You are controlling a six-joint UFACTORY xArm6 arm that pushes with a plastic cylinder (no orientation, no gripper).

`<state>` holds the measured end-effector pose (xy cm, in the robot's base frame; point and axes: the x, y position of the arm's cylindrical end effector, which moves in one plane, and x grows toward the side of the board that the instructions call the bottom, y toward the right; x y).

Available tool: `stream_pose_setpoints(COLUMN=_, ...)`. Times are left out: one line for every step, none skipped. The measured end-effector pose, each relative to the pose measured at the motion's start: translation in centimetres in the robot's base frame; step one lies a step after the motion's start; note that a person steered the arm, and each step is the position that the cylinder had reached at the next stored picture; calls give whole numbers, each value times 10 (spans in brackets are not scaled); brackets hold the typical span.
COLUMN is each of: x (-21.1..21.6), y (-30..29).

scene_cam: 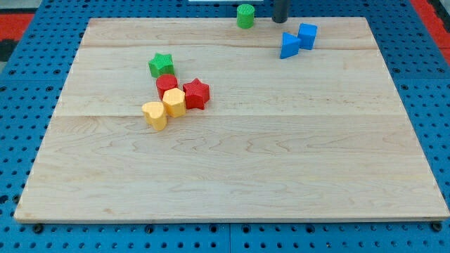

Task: Move the green star towards the left

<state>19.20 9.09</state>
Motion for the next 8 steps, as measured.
stream_pose_setpoints(x=13, y=-35)
stream_pose_setpoints(x=38, y=-54)
stream_pose_setpoints(x=113, y=-84)
stream_pose_setpoints(x=148, y=-150)
stream_pose_setpoints(x=149, y=-136)
stream_pose_setpoints(x=149, y=-216)
stream_pose_setpoints(x=146, y=-250)
stream_pose_setpoints(x=146, y=-249)
